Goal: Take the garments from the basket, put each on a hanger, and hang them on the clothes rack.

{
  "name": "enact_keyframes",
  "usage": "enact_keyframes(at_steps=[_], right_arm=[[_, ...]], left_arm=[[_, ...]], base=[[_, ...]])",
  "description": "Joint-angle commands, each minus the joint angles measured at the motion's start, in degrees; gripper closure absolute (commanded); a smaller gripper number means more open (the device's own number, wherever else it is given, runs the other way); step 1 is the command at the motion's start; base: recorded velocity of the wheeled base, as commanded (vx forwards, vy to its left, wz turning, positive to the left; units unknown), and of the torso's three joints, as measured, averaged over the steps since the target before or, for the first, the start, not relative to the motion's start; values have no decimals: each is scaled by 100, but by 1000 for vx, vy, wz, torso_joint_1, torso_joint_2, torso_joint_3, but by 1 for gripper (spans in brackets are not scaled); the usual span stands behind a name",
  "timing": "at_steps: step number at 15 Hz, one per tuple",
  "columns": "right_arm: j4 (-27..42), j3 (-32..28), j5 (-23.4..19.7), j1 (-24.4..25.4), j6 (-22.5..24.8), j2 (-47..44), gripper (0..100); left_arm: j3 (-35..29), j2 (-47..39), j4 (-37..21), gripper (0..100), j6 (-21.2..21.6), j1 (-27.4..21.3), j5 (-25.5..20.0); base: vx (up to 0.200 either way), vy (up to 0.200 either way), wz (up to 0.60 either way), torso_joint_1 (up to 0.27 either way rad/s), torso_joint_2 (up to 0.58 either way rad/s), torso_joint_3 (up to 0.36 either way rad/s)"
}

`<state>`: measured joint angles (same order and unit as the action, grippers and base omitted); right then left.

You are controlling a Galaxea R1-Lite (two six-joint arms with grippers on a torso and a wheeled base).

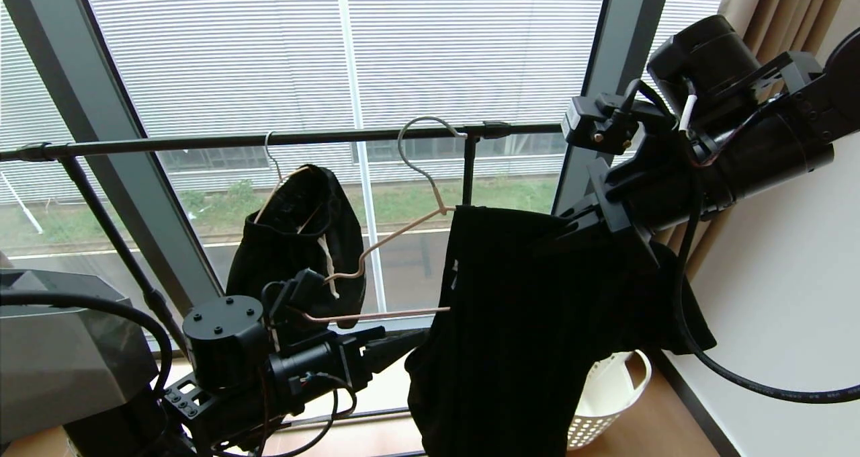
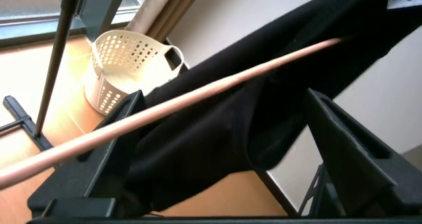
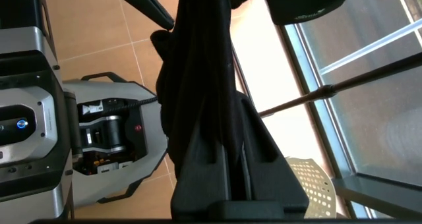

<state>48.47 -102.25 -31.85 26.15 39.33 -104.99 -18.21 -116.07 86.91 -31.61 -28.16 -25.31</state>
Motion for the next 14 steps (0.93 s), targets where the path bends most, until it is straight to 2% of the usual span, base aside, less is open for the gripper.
enact_keyframes(at_steps=[1,5,8,9,10,11,13,14], right_arm=[[-13,4,4,-31,5,-22,100],[13,13,-23,-224,5,31,100],[31,21,-49,-382,5,110,100],[22,92,-198,-488,14,180,100],[5,153,-603,-646,31,259,100],[5,162,-1016,-831,58,294,100],[-4,162,-1341,-1024,93,347,100],[22,180,-1420,-1068,251,356,100]], left_arm=[[107,216,2,0,6,30,0],[459,427,309,0,85,162,-27],[890,576,309,0,85,232,-36],[1101,796,309,0,76,373,-53],[1364,972,309,0,76,584,-238],[1540,1007,309,0,76,830,-607],[1619,1007,309,0,67,1137,-1029],[1522,989,309,0,-3,1146,-1038]], base=[[0,0,0,0,0,0],[0,0,0,0,0,0],[0,0,0,0,0,0],[0,0,0,0,0,0],[0,0,0,0,0,0],[0,0,0,0,0,0],[0,0,0,0,0,0],[0,0,0,0,0,0]])
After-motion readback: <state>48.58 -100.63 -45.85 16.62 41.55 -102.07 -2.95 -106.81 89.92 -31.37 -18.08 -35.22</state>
